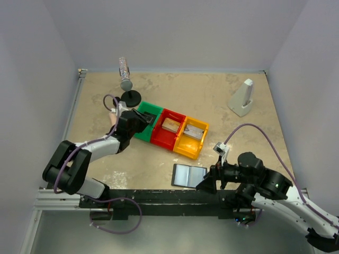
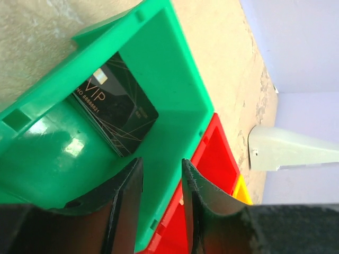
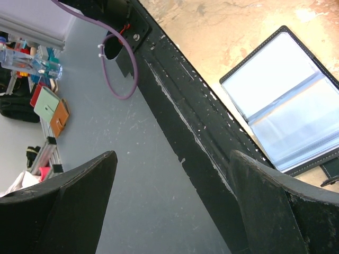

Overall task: Take the credit cards out of the card holder
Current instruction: Place the credit card in the storage box, then remove the credit card from the card holder.

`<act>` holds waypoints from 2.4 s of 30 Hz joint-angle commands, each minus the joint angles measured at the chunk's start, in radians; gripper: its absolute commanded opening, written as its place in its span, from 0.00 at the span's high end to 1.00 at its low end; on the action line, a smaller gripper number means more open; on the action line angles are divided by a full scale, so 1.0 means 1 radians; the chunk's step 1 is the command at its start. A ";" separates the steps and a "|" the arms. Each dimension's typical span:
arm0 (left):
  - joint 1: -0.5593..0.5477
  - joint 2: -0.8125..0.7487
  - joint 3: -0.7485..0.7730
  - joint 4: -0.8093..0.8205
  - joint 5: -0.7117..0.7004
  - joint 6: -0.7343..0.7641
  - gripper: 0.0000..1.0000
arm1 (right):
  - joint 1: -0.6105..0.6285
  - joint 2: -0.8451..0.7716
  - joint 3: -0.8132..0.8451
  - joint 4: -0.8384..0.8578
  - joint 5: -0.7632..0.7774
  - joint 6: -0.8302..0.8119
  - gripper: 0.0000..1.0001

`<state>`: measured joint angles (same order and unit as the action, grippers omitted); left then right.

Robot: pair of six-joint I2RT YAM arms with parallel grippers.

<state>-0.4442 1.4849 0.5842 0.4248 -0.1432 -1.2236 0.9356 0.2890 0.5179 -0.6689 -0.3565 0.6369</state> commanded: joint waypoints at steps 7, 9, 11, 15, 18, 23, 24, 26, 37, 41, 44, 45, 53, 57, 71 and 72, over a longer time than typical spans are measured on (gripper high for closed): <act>0.010 -0.170 0.071 -0.297 -0.128 0.272 0.67 | 0.002 -0.011 -0.007 0.005 0.028 0.006 0.08; 0.009 -0.213 0.046 -0.323 -0.150 0.314 0.68 | 0.002 -0.014 -0.001 -0.024 0.059 0.001 0.08; -0.004 -0.268 0.017 -0.340 -0.168 0.351 0.68 | 0.002 -0.020 0.005 -0.063 0.109 0.007 0.08; -0.100 -0.421 -0.038 -0.392 -0.245 0.415 0.67 | 0.002 -0.019 0.004 -0.156 0.273 0.061 0.07; -0.242 -0.517 -0.055 -0.469 -0.289 0.429 0.68 | 0.002 0.025 -0.005 -0.213 0.384 0.133 0.10; -0.439 -0.618 -0.112 -0.541 -0.248 0.386 0.65 | 0.000 0.094 0.008 -0.279 0.573 0.266 0.12; -0.467 -0.627 -0.125 -0.547 -0.216 0.368 0.65 | 0.000 0.116 0.005 -0.281 0.586 0.286 0.11; -0.517 -0.634 -0.153 -0.548 -0.159 0.342 0.64 | 0.000 0.177 0.002 -0.268 0.588 0.310 0.11; -0.683 -0.646 -0.303 -0.401 -0.019 0.282 0.64 | 0.000 0.473 -0.027 -0.101 0.518 0.337 0.27; -0.683 -0.683 -0.330 -0.379 -0.001 0.292 0.64 | 0.000 0.533 -0.024 -0.081 0.521 0.346 0.35; -0.683 -0.698 -0.336 -0.377 -0.001 0.297 0.64 | 0.000 0.575 -0.015 -0.074 0.511 0.345 0.40; -0.683 -0.699 -0.337 -0.374 -0.004 0.296 0.64 | 0.000 0.588 -0.013 -0.072 0.508 0.346 0.41; -0.682 -0.698 -0.340 -0.350 -0.019 0.302 0.63 | 0.000 0.601 -0.048 -0.047 0.505 0.371 0.47; -0.682 -0.689 -0.334 -0.340 -0.021 0.309 0.64 | -0.001 0.622 -0.059 -0.026 0.496 0.372 0.57; -0.680 -0.693 -0.304 -0.311 -0.019 0.338 0.64 | 0.000 0.608 0.008 -0.092 0.519 0.310 0.94; -0.680 -0.693 -0.302 -0.305 -0.018 0.343 0.64 | 0.000 0.599 0.010 -0.069 0.518 0.281 0.98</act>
<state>-1.1217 0.7944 0.2489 0.0483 -0.1684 -0.9131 0.9352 0.9207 0.4725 -0.7444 0.1390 0.9699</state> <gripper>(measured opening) 0.363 0.089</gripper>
